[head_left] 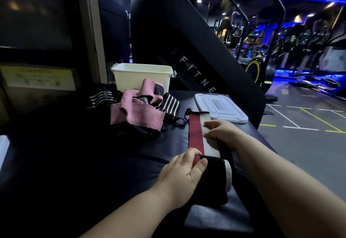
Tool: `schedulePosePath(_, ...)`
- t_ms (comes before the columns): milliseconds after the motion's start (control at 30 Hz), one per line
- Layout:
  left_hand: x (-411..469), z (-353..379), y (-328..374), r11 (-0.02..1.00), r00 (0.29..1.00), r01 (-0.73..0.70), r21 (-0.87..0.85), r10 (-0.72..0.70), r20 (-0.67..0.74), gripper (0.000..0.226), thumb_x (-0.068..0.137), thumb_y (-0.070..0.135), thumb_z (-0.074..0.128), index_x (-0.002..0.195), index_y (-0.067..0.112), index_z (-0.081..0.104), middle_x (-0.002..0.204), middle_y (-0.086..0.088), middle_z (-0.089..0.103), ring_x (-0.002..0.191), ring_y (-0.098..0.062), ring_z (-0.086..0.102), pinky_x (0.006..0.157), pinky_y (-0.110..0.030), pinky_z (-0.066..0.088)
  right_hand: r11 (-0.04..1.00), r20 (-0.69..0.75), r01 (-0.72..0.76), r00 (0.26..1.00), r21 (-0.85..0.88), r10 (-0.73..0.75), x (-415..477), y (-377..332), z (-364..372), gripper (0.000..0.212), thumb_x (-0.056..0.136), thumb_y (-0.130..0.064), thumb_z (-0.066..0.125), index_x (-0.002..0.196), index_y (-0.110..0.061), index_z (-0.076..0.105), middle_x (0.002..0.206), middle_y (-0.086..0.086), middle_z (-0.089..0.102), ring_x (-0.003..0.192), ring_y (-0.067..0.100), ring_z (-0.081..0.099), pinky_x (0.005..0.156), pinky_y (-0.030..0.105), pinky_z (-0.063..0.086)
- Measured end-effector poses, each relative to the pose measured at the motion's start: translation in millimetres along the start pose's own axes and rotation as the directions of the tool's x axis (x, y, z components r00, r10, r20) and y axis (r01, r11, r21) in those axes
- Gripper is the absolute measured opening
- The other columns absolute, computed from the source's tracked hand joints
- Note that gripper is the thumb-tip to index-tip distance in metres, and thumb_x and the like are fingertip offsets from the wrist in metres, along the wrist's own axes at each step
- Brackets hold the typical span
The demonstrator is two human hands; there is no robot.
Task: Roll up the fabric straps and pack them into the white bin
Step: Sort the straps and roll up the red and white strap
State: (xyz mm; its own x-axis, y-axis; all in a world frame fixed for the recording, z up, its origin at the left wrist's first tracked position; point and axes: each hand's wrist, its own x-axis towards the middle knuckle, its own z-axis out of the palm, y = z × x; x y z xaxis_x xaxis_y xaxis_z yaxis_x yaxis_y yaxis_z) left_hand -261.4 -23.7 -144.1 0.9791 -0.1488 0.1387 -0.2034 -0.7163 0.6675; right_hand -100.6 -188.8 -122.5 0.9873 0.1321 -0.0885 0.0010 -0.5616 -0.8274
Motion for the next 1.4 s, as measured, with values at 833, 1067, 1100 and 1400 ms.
schedulePosePath(833, 4.8, 3.0, -3.8, 0.999, 0.999, 0.025, -0.024, -0.025, 0.022, 0.036, 0.099, 0.052, 0.029, 0.129, 0.036, 0.040, 0.133, 0.012, 0.050, 0.128, -0.010, 0.040, 0.108, -0.031, 0.029, 0.966, 0.225, 0.225, 0.955, -0.129, -0.192, -15.8, 11.3, -14.6, 0.080, 0.072, -0.063, 0.065, 0.144, -0.050, 0.032, 0.162, -0.016, -0.008, 0.148, 0.007, -0.009, 0.122, 0.043, 0.005)
schedulePosePath(1067, 8.6, 6.5, -8.3, 1.000, 1.000, 0.028, -0.005, -0.028, -0.006, 0.038, 0.100, 0.051, 0.030, 0.130, 0.032, 0.041, 0.133, 0.007, 0.052, 0.127, -0.014, 0.042, 0.106, -0.032, 0.032, 0.659, 0.419, 0.326, 0.908, -0.678, -0.019, -14.6, 17.0, 0.9, 0.078, 0.089, -0.068, 0.042, 0.151, -0.047, -0.001, 0.162, -0.007, -0.014, 0.147, 0.019, -0.021, 0.120, 0.046, -0.011)
schedulePosePath(1100, 8.8, 7.0, -9.0, 1.000, 1.000, 0.027, -0.007, -0.028, -0.006, 0.038, 0.099, 0.051, 0.030, 0.130, 0.032, 0.042, 0.133, 0.007, 0.053, 0.127, -0.014, 0.042, 0.106, -0.032, 0.032, 0.651, 0.419, 0.324, 0.908, -0.686, -0.011, -14.7, 17.3, 2.0, 0.078, 0.090, -0.068, 0.040, 0.151, -0.046, -0.003, 0.162, -0.007, -0.015, 0.147, 0.018, -0.021, 0.119, 0.046, -0.012)
schedulePosePath(1400, 11.5, 6.1, -7.5, 0.998, 0.998, 0.056, -0.030, -0.056, 0.029, 0.037, 0.101, 0.051, 0.027, 0.128, 0.031, 0.045, 0.134, 0.008, 0.052, 0.128, -0.016, 0.042, 0.104, -0.030, 0.030, 0.802, 0.256, 0.218, 0.963, -0.556, -0.084, -30.2, 17.4, 5.0, 0.070, 0.095, -0.052, 0.049, 0.154, -0.035, 0.014, 0.164, -0.001, 0.001, 0.151, 0.023, -0.005, 0.121, 0.048, -0.001)
